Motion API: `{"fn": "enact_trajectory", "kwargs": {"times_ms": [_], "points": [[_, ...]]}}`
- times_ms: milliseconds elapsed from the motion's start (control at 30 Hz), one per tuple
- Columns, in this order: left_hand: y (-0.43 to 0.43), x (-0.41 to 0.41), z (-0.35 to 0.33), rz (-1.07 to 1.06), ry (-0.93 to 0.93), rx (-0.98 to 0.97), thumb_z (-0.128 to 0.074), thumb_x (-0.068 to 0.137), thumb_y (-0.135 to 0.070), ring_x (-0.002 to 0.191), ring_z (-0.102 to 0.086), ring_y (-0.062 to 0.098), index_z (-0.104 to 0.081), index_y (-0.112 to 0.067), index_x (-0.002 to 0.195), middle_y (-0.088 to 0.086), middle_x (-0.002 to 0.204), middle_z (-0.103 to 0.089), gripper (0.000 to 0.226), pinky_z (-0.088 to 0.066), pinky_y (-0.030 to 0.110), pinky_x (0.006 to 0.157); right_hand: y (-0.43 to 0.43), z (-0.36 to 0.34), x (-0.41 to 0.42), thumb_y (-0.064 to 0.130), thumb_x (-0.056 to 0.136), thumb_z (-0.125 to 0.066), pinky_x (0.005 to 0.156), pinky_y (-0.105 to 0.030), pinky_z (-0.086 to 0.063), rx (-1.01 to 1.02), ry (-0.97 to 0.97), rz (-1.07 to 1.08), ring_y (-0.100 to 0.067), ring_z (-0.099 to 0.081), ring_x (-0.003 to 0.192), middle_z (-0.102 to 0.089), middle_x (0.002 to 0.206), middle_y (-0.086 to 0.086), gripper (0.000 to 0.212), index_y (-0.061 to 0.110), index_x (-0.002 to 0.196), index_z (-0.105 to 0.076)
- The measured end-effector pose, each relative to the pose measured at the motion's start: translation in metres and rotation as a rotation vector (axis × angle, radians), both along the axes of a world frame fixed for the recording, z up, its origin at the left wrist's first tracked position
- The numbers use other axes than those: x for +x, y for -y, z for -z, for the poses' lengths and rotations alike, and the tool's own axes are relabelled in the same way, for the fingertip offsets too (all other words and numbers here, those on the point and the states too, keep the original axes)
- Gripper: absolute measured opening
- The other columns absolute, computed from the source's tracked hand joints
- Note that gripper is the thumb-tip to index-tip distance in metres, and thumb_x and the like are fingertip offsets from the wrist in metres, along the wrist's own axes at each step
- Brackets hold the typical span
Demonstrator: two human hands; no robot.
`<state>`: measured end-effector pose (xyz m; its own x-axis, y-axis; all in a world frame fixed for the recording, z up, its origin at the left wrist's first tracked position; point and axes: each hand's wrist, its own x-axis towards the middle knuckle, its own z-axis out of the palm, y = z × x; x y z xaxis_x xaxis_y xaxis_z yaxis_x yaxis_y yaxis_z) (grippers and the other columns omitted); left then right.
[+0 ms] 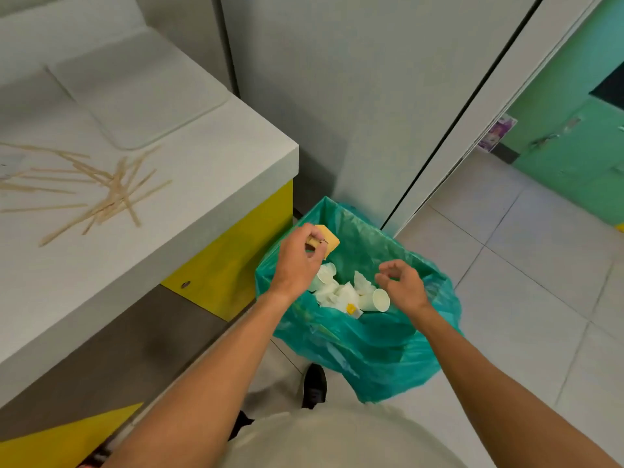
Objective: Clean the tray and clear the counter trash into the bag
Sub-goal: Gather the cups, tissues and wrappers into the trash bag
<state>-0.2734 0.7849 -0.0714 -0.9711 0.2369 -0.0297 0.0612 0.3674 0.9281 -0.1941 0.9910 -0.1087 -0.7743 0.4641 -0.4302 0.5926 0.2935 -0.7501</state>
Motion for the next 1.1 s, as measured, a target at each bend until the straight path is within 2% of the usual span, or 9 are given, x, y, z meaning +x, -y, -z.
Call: {"fn": "enact_trajectory", "kwargs": {"times_ms": [133, 200, 300, 433, 533, 633, 833, 967, 1100], "points": [[0.011, -0.010, 0.032, 0.205, 0.252, -0.264, -0.068, 0.090, -0.026, 0.118, -0.053, 0.018, -0.052, -0.024, 0.124, 0.001, 0.131, -0.051, 0.037, -0.048, 0.040, 0.100, 0.012, -0.022, -0.008, 0.013, 0.089, -0.066, 0.086, -0.027, -0.046, -0.006, -0.113, -0.053, -0.013, -0.062, 0.099, -0.067, 0.101, 0.002, 0.012, 0.016, 0.100, -0.065], [0.026, -0.013, 0.038, 0.213, 0.264, -0.347, -0.066, 0.091, -0.027, 0.124, -0.048, 0.019, -0.050, -0.025, 0.130, 0.000, 0.135, -0.049, 0.042, -0.044, 0.042, 0.105, 0.021, -0.030, -0.016, 0.013, 0.089, -0.066, 0.090, -0.031, -0.050, -0.017, -0.164, -0.083, -0.013, -0.062, 0.100, -0.067, 0.101, 0.002, 0.010, 0.018, 0.098, -0.065], [0.056, -0.018, 0.030, 0.159, 0.220, -0.306, -0.065, 0.093, -0.024, 0.117, -0.053, 0.014, -0.054, -0.024, 0.128, -0.003, 0.129, -0.055, 0.037, -0.048, 0.033, 0.099, 0.044, -0.041, -0.035, 0.016, 0.090, -0.065, 0.090, -0.037, -0.052, -0.040, -0.206, -0.143, -0.017, -0.065, 0.097, -0.067, 0.099, 0.003, 0.009, 0.023, 0.095, -0.065], [0.107, -0.026, -0.001, 0.103, 0.138, -0.229, -0.063, 0.094, -0.023, 0.100, -0.060, 0.008, -0.060, -0.023, 0.119, -0.006, 0.115, -0.061, 0.026, -0.047, 0.010, 0.076, 0.092, -0.059, -0.064, 0.016, 0.092, -0.063, 0.085, -0.035, -0.054, -0.077, -0.261, -0.269, -0.020, -0.067, 0.094, -0.068, 0.097, 0.002, 0.007, 0.021, 0.097, -0.065], [0.157, -0.029, -0.032, 0.032, 0.063, -0.201, -0.060, 0.095, -0.025, 0.090, -0.060, 0.002, -0.063, -0.026, 0.111, -0.011, 0.105, -0.063, 0.016, -0.044, 0.010, 0.071, 0.142, -0.075, -0.091, 0.016, 0.092, -0.063, 0.078, -0.029, -0.052, -0.109, -0.301, -0.396, -0.020, -0.067, 0.092, -0.068, 0.096, 0.000, 0.008, 0.022, 0.097, -0.065], [0.216, -0.029, -0.059, -0.093, 0.023, -0.170, -0.060, 0.095, -0.024, 0.085, -0.062, 0.003, -0.068, -0.022, 0.107, -0.010, 0.099, -0.066, 0.014, -0.047, 0.008, 0.068, 0.202, -0.092, -0.118, 0.014, 0.091, -0.065, 0.081, -0.032, -0.055, -0.134, -0.343, -0.508, -0.021, -0.067, 0.092, -0.068, 0.094, 0.000, 0.008, 0.021, 0.095, -0.066], [0.345, -0.025, -0.093, -0.304, -0.049, -0.140, -0.062, 0.094, -0.023, 0.085, -0.062, 0.002, -0.070, -0.022, 0.103, -0.013, 0.095, -0.068, 0.011, -0.044, 0.007, 0.072, 0.334, -0.130, -0.160, 0.011, 0.089, -0.066, 0.075, -0.026, -0.054, -0.211, -0.406, -0.711, -0.021, -0.068, 0.081, -0.070, 0.088, -0.001, 0.007, 0.017, 0.090, -0.067], [0.425, -0.028, -0.102, -0.437, -0.072, -0.114, -0.063, 0.094, -0.021, 0.084, -0.062, 0.001, -0.070, -0.021, 0.102, -0.011, 0.094, -0.068, 0.011, -0.045, 0.007, 0.071, 0.417, -0.144, -0.186, 0.009, 0.089, -0.067, 0.069, -0.016, -0.050, -0.275, -0.393, -0.775, -0.019, -0.069, 0.077, -0.069, 0.089, -0.006, 0.005, 0.011, 0.093, -0.068], [0.491, -0.035, -0.100, -0.509, -0.066, -0.090, -0.063, 0.093, -0.020, 0.082, -0.063, 0.004, -0.070, -0.021, 0.100, -0.009, 0.092, -0.068, 0.009, -0.047, 0.010, 0.072, 0.488, -0.146, -0.207, 0.006, 0.089, -0.066, 0.071, -0.016, -0.051, -0.284, -0.391, -0.793, -0.016, -0.067, 0.074, -0.068, 0.092, -0.008, 0.007, 0.006, 0.095, -0.067]]}}
